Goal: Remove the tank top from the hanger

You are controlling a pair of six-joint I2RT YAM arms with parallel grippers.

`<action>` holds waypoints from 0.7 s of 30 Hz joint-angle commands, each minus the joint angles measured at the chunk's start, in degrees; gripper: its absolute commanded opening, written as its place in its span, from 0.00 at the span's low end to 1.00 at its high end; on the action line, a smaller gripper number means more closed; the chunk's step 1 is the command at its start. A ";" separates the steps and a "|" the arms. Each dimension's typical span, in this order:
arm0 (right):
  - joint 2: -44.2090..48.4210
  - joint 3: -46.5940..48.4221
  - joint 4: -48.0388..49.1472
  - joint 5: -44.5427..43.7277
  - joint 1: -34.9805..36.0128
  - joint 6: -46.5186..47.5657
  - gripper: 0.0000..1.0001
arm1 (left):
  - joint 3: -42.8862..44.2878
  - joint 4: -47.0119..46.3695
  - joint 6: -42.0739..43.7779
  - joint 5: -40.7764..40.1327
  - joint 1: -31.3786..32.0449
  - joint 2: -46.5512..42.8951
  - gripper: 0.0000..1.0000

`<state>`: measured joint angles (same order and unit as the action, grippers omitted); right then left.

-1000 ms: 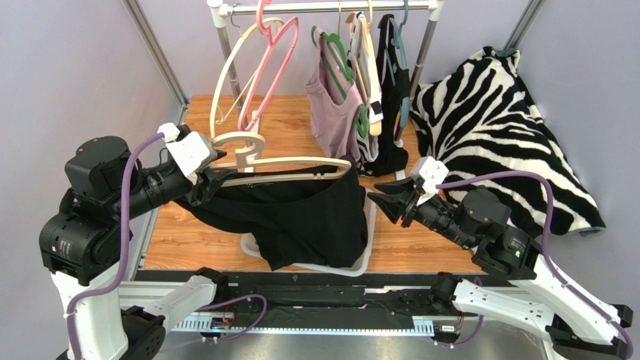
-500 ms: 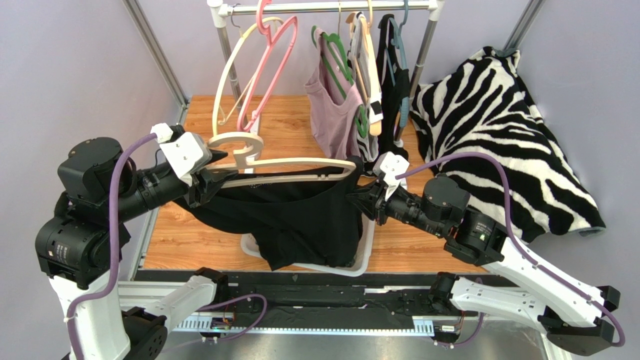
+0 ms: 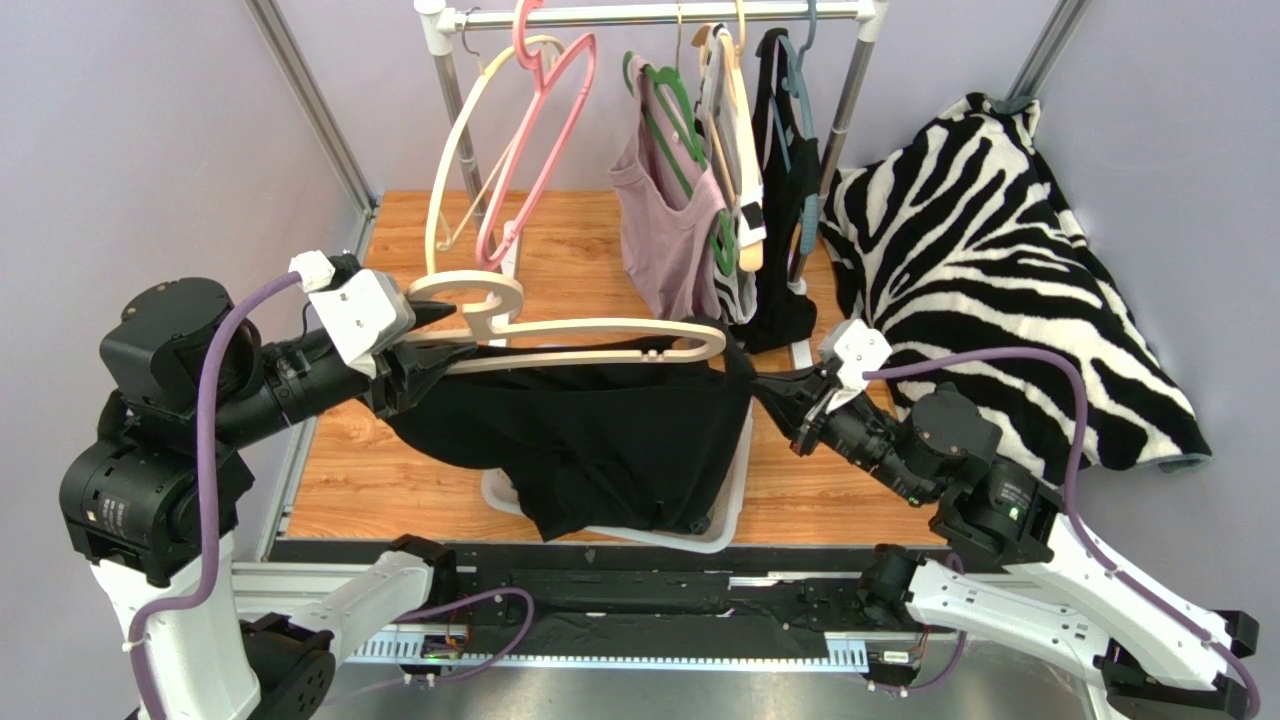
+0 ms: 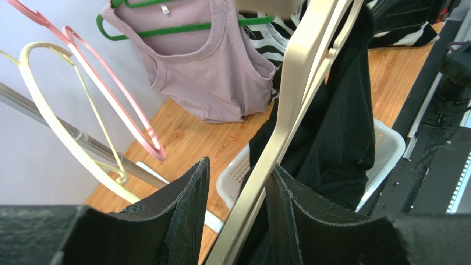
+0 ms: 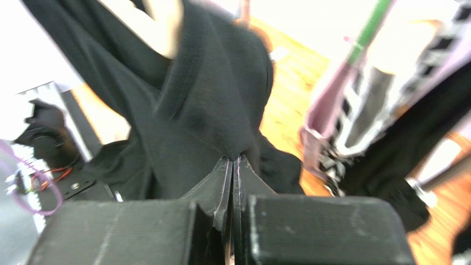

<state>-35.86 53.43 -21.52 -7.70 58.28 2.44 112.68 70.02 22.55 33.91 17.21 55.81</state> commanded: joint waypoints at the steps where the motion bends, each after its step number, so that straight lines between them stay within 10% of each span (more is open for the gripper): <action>1: 2.54 -2.71 1.57 -9.16 -0.71 -2.08 0.00 | 2.27 -2.87 -0.84 1.33 -0.25 0.17 0.00; 11: -0.79 -0.98 -2.20 5.14 -1.15 -4.03 0.00 | 5.09 -2.78 -0.58 6.59 -0.25 2.89 0.00; 21: -1.50 22.13 -21.89 6.38 -1.06 3.71 0.58 | 11.06 -1.55 1.62 9.69 3.60 15.11 0.00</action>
<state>-40.49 66.94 -37.69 -2.68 57.54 2.33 122.34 69.73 22.61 43.03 17.72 66.72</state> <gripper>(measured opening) 0.517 0.494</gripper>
